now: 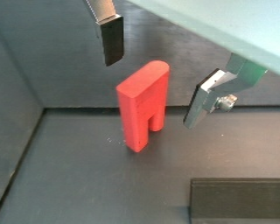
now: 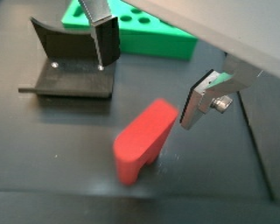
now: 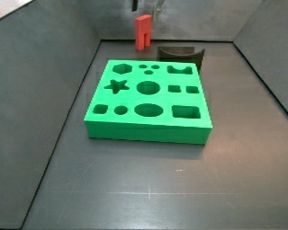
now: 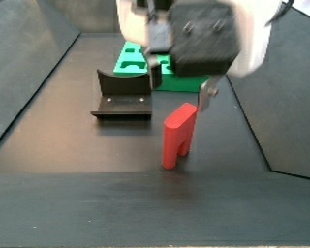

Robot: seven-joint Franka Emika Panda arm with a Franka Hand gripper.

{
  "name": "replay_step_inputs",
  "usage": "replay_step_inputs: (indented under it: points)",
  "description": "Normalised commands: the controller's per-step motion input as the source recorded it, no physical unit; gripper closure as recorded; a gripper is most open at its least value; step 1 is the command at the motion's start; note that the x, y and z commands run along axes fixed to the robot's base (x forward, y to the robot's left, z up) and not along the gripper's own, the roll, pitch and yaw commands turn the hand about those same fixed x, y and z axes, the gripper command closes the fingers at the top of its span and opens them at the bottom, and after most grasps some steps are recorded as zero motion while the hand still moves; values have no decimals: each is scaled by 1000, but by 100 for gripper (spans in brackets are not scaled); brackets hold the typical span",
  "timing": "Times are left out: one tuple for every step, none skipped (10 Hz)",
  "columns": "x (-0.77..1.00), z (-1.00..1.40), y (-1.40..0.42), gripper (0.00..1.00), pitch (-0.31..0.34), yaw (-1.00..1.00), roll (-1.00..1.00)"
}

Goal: Pick up the square-circle object. Move up. Move to above the board. Insert the square-circle object.
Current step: Pick up the square-circle object.

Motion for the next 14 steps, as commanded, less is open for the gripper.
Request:
replay_step_inputs:
  points:
    - [91, -391, 374, 0, 0, -586, -53]
    - [34, -437, 163, 0, 0, -383, -63]
    - [0, -417, 14, 0, -23, -126, -83]
    - [9, -360, 46, 0, -40, -14, -109]
    - [0, -257, 146, 0, -47, 0, -137]
    - [0, -197, 194, 0, -67, 117, -177]
    - [-9, -180, 234, 0, -109, 243, -211]
    - [-80, -180, 209, 0, -154, 317, -181]
    - [-146, -66, 66, 0, -154, 174, -141]
    - [-220, -80, 26, 0, -187, 69, -87]
    - [-149, -91, 0, 0, -140, 20, -63]
    - [0, -14, 0, 0, 0, 0, -34]
    - [0, 0, 0, 0, 0, 0, -14]
    - [0, 0, 0, 0, 0, 0, 0]
